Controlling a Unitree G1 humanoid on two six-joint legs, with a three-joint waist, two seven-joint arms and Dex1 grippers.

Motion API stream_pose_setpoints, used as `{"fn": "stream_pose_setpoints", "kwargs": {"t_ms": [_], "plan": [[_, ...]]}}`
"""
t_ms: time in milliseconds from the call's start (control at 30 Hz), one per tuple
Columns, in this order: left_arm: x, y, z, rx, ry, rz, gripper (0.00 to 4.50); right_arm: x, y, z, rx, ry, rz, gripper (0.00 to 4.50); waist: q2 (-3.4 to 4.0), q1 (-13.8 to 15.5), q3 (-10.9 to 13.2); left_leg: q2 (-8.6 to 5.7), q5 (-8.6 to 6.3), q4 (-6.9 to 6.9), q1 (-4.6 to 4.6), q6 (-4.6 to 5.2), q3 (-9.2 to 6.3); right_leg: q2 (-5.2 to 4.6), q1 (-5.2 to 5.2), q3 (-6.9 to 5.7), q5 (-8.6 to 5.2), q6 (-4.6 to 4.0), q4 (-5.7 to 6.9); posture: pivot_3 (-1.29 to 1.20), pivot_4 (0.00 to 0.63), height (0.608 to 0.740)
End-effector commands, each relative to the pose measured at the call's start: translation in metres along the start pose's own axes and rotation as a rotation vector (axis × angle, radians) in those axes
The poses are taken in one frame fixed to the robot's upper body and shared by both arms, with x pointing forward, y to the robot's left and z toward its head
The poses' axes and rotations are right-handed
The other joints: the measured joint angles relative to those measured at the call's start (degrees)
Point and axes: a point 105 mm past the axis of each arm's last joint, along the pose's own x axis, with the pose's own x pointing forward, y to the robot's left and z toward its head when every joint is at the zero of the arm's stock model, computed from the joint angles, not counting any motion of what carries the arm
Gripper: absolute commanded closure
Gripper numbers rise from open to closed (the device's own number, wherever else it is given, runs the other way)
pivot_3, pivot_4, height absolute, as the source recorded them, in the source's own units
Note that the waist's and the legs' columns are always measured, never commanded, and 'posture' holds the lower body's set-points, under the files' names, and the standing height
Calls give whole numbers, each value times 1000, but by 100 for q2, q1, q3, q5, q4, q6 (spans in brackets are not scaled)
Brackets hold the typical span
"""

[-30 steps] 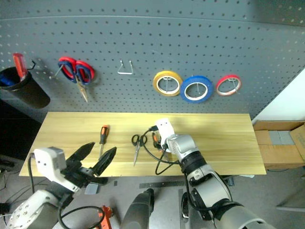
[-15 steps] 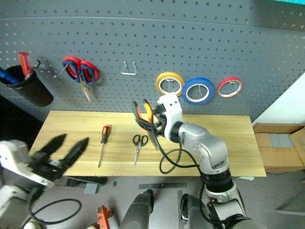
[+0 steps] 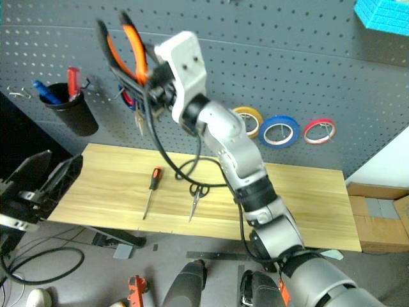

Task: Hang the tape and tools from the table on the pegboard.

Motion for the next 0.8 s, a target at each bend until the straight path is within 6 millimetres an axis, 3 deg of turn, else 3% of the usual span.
{"fn": "stream_pose_setpoints", "kwargs": {"t_ms": [33,133,500,800], "plan": [[13,-4,1,12,-34,-26,0,22,-1,35,-130,-166,-20,1725,-2,90,-58,0,0,-1,-1,0,1,2,0,1,0,0,-1,479,94,740],[23,-5,2,12,-58,-38,0,30,-6,33,-207,-172,-35,1725,-25,178,-86,-2,0,-1,0,0,4,1,1,5,0,-1,1,477,92,740],[56,-22,-1,14,-77,-128,0,18,-35,-23,-369,-16,-175,1725,-41,473,-126,2,0,1,14,-1,4,-1,15,8,6,-9,10,475,99,740],[61,-22,-5,17,-64,-156,0,10,-63,-22,-524,32,-287,1725,-40,486,-127,1,0,1,11,-1,4,-2,13,9,19,-32,12,454,95,740]]}}
